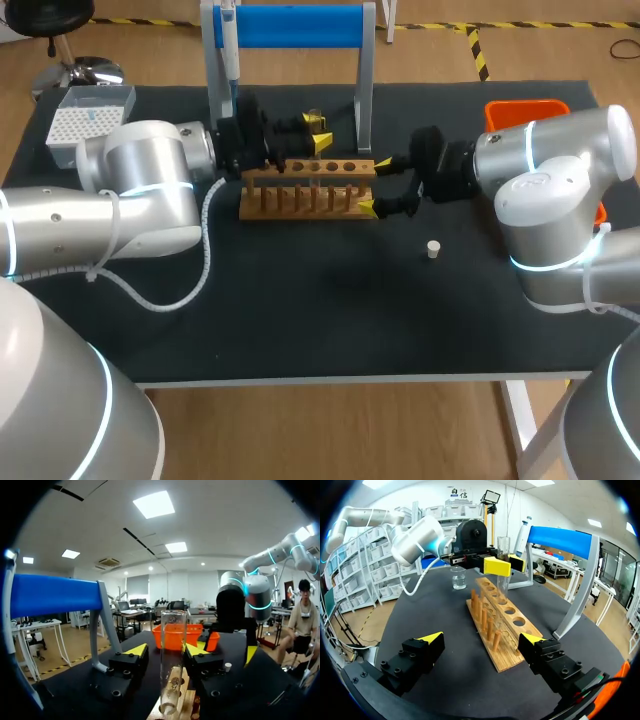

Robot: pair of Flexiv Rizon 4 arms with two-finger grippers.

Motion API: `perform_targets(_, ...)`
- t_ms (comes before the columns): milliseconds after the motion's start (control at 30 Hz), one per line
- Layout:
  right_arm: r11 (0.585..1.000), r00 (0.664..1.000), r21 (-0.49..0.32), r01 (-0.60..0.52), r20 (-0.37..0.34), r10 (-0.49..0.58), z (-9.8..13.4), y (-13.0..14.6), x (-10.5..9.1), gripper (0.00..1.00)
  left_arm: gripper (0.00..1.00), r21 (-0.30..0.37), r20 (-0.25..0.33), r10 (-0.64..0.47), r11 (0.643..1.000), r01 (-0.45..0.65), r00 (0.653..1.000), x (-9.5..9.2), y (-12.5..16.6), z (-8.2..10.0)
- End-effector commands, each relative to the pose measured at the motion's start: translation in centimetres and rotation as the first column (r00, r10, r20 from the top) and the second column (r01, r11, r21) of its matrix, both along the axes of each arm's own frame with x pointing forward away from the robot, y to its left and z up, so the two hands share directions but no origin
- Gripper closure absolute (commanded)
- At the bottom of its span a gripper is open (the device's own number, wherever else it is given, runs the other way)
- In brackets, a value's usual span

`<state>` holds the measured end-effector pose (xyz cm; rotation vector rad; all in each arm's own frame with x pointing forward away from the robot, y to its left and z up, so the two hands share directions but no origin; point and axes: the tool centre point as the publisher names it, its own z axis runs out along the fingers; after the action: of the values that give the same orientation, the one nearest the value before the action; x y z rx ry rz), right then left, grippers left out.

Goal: Invert the test tube, pick up the pipette, mount the tip to pipette, aspirate from beaker and dispense into the tube, eject the tip, return the pipette, and cap with the stopper.

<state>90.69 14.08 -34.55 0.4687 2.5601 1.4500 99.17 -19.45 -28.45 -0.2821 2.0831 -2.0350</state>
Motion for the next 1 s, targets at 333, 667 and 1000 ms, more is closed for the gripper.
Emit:
perform_targets(333, 1.0, 1.0, -0.002, -0.002, -0.002, 0.002, 0.0, 0.0, 0.0, 0.0, 0.0, 0.034, 0.006, -0.019, 0.999, 0.019, 1.0, -1.0, 0.8, 1.7)
perform_targets(667, 1.0, 1.0, -0.002, -0.002, -0.002, 0.002, 0.0, 0.0, 0.0, 0.0, 0.0, 0.173, -0.057, -0.023, 0.984, 0.032, 0.998, -3.5, 6.0, 3.4)
perform_targets(1000, 1.0, 1.0, -0.002, -0.002, -0.002, 0.002, 0.0, 0.0, 0.0, 0.0, 0.0, 0.121, -0.106, 0.061, 0.991, -0.048, 0.993, -7.0, 11.7, 5.2)
